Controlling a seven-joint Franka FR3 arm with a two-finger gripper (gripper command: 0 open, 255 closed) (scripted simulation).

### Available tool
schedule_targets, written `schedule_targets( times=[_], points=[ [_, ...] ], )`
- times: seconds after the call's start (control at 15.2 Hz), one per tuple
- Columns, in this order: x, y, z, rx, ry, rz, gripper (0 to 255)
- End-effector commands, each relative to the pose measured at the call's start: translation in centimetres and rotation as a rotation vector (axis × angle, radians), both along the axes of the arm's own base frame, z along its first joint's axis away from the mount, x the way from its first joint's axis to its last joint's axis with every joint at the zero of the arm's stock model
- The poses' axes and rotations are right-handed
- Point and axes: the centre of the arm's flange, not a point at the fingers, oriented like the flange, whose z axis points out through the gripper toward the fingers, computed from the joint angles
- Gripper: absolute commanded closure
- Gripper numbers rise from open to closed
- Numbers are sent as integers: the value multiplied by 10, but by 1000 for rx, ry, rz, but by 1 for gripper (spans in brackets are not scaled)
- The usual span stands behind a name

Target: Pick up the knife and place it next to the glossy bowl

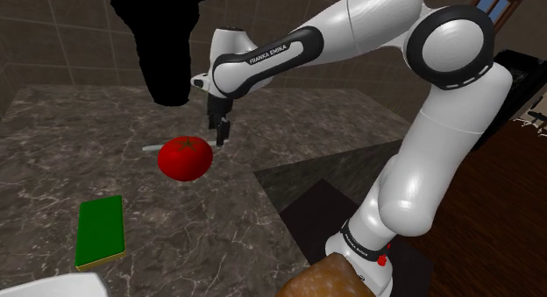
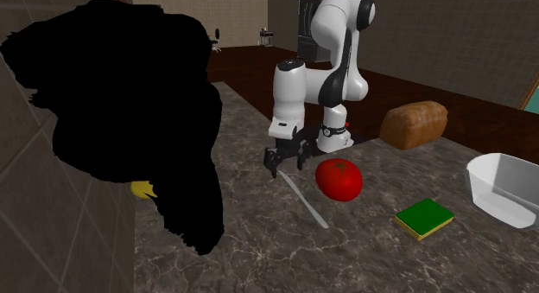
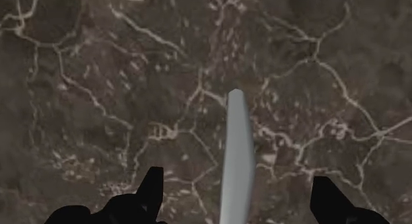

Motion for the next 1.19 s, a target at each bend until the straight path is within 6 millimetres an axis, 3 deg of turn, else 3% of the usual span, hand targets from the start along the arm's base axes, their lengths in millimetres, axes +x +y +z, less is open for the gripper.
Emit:
schedule_targets(
  times=[0.0, 0.07, 0.59, 0.66, 1.12],
  points=[
    [1, -1, -10, 0, 0, 0, 0],
    [1, 0, -19, 0, 0, 0, 0],
    [1, 0, -19, 0, 0, 0, 0],
    [1, 0, -19, 0, 0, 0, 255],
    [2, 0, -21, 0, 0, 0, 255]
  ],
)
